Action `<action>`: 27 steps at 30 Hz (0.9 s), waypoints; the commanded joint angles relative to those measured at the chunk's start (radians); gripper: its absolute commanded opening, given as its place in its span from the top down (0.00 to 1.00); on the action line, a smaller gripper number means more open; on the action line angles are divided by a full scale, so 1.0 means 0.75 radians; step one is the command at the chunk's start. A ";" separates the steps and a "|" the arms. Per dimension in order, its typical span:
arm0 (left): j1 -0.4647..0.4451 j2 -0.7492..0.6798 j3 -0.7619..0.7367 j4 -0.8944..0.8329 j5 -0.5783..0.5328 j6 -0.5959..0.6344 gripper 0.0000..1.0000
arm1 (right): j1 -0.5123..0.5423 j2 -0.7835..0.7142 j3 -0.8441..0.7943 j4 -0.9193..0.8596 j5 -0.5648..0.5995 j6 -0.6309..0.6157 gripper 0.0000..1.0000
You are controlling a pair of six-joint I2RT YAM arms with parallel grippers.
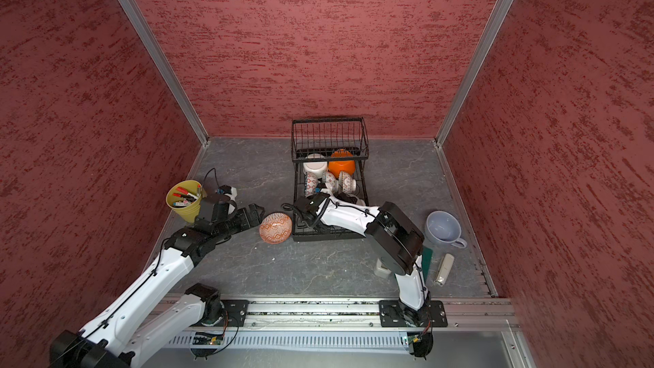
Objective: Load the bowls into the dish rack
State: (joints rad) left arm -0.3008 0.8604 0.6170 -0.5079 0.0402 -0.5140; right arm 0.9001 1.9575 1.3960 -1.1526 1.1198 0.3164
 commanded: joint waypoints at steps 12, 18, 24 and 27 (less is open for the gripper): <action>0.054 -0.056 -0.047 0.005 0.042 0.032 0.00 | 0.051 0.110 0.094 -0.063 0.013 0.057 1.00; 0.067 -0.068 -0.060 0.001 0.052 0.031 0.01 | 0.067 0.141 0.128 -0.065 -0.026 0.073 1.00; 0.075 -0.077 -0.070 -0.002 0.059 0.030 0.00 | 0.071 0.143 0.143 -0.031 -0.076 0.065 1.00; 0.078 -0.082 -0.074 -0.004 0.062 0.030 0.00 | 0.072 0.137 0.149 -0.012 -0.104 0.053 1.00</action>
State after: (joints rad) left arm -0.2512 0.8127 0.5705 -0.5083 0.0750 -0.5064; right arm 0.9474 2.0453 1.4837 -1.2308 1.1259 0.3386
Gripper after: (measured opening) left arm 0.996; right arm 0.079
